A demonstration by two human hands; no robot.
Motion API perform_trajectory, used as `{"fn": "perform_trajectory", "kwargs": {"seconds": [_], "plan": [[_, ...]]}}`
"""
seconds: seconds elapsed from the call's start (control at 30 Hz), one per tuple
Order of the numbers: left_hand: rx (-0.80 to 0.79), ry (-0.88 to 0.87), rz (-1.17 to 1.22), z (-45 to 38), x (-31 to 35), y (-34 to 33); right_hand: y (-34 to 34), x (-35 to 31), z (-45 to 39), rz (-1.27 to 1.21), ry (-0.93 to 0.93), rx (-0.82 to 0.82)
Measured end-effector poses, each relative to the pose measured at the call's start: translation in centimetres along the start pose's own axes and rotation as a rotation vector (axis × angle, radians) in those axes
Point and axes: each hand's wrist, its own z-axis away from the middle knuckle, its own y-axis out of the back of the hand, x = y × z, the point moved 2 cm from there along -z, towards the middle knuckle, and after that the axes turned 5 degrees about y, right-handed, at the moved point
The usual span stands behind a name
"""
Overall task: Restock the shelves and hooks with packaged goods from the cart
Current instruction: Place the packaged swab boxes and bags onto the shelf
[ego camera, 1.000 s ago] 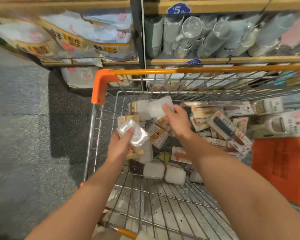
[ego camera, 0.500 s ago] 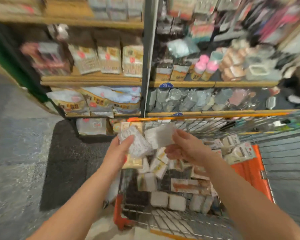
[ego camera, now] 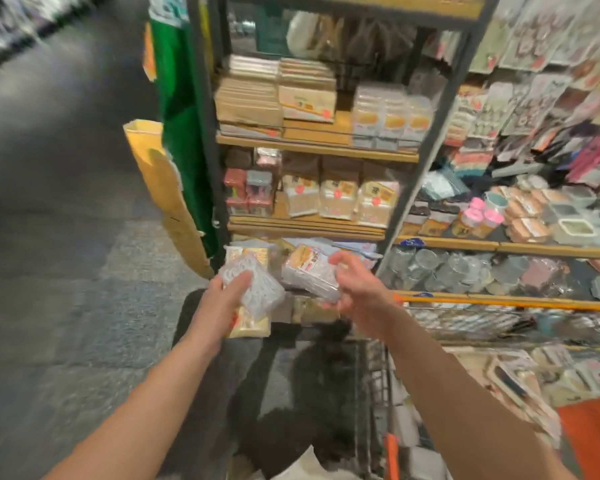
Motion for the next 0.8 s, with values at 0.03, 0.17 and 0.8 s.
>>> {"fn": "perform_trajectory", "kwargs": {"seconds": [0.03,0.17,0.8], "plan": [[0.012,-0.014,-0.008,0.0,0.6,1.4,-1.4,-0.4,-0.4,0.069,0.009,-0.008],[0.053,-0.051,0.044,-0.4,2.5,5.0,-4.8,-1.9,-2.8,0.206,0.032,-0.050],[-0.075,-0.156,-0.075,-12.4,13.2,-3.2,1.0,-7.7,-12.4,-0.017,0.022,-0.088]]}}
